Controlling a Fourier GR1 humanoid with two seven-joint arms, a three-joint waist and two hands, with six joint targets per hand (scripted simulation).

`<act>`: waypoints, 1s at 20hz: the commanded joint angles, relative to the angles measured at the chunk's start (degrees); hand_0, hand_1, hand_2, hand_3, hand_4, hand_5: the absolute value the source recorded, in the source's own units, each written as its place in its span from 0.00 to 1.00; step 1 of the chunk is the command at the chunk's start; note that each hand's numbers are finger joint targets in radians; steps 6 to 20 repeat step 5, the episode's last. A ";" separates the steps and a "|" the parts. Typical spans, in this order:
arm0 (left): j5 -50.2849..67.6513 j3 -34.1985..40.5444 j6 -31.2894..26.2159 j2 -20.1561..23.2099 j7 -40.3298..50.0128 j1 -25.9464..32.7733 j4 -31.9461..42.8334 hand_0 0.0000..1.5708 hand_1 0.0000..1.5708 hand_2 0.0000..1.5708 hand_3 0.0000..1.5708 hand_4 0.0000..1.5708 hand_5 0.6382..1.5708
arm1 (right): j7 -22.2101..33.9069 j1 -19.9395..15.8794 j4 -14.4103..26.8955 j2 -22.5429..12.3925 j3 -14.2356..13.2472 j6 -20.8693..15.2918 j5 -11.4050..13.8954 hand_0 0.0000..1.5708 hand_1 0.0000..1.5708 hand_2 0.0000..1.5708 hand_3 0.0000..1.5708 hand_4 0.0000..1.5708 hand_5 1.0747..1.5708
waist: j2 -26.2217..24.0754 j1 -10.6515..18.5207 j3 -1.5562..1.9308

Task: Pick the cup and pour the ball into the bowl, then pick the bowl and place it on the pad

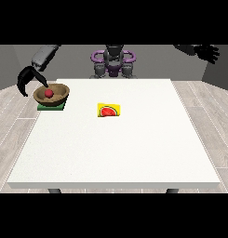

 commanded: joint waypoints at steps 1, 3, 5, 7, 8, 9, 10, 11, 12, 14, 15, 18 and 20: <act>-1.79 -6.81 4.86 -7.80 7.60 0.41 -7.41 0.00 0.00 0.00 0.00 0.57 0.99 | 3.28 0.04 2.21 -0.69 1.74 1.35 1.53 0.00 0.00 0.00 0.00 0.00 0.56 | -7.84 0.19 0.04; -2.99 -6.42 5.10 -6.34 8.62 0.47 -2.62 0.00 0.00 0.00 0.00 0.57 0.99 | 6.57 -2.78 -2.68 2.86 5.07 2.77 2.19 0.00 0.00 0.00 0.06 0.17 0.61 | -13.05 -2.26 -0.12; -4.13 -6.88 5.77 -7.42 8.66 2.90 -0.59 0.00 0.00 0.00 0.00 0.57 0.99 | 5.13 -3.74 -5.48 5.65 4.90 5.93 -0.17 0.00 0.00 0.00 0.00 0.30 0.72 | -16.84 -4.72 -0.16; -4.13 -6.88 5.77 -7.42 8.66 2.90 -0.59 0.00 0.00 0.00 0.00 0.57 0.99 | 5.13 -3.74 -5.48 5.65 4.90 5.93 -0.17 0.00 0.00 0.00 0.00 0.30 0.72 | -16.84 -4.72 -0.16; -4.13 -6.88 5.77 -7.42 8.66 2.90 -0.59 0.00 0.00 0.00 0.00 0.57 0.99 | 5.13 -3.74 -5.48 5.65 4.90 5.93 -0.17 0.00 0.00 0.00 0.00 0.30 0.72 | -16.84 -4.72 -0.16; -4.13 -6.88 5.77 -7.42 8.66 2.90 -0.59 0.00 0.00 0.00 0.00 0.57 0.99 | 5.13 -3.74 -5.48 5.65 4.90 5.93 -0.17 0.00 0.00 0.00 0.00 0.30 0.72 | -16.84 -4.72 -0.16; -4.13 -6.88 5.77 -7.42 8.66 2.90 -0.59 0.00 0.00 0.00 0.00 0.57 0.99 | 5.13 -3.74 -5.48 5.65 4.90 5.93 -0.17 0.00 0.00 0.00 0.00 0.30 0.72 | -16.84 -4.72 -0.16; -4.13 -6.88 5.77 -7.42 8.66 2.90 -0.59 0.00 0.00 0.00 0.00 0.57 0.99 | 5.13 -3.74 -5.48 5.65 4.90 5.93 -0.17 0.00 0.00 0.00 0.00 0.30 0.72 | -16.84 -4.72 -0.16; -4.13 -6.88 5.77 -7.42 8.66 2.90 -0.59 0.00 0.00 0.00 0.00 0.57 0.99 | 5.13 -3.74 -5.48 5.65 4.90 5.93 -0.17 0.00 0.00 0.00 0.00 0.30 0.72 | -16.84 -4.72 -0.16; -4.13 -6.88 5.77 -7.42 8.66 2.90 -0.59 0.00 0.00 0.00 0.00 0.57 0.99 | 5.13 -3.74 -5.48 5.65 4.90 5.93 -0.17 0.00 0.00 0.00 0.00 0.30 0.72 | -16.84 -4.72 -0.16; -4.13 -6.88 5.77 -7.42 8.66 2.90 -0.59 0.00 0.00 0.00 0.00 0.57 0.99 | 5.13 -3.74 -5.48 5.65 4.90 5.93 -0.17 0.00 0.00 0.00 0.00 0.30 0.72 | -16.84 -4.72 -0.16; -4.13 -6.88 5.77 -7.42 8.66 2.90 -0.59 0.00 0.00 0.00 0.00 0.57 0.99 | 5.13 -3.74 -5.48 5.65 4.90 5.93 -0.17 0.00 0.00 0.00 0.00 0.30 0.72 | -16.84 -4.72 -0.16; -4.13 -6.88 5.77 -7.42 8.66 2.90 -0.59 0.00 0.00 0.00 0.00 0.57 0.99 | 5.13 -3.74 -5.48 5.65 4.90 5.93 -0.17 0.00 0.00 0.00 0.00 0.30 0.72 | -16.84 -4.72 -0.16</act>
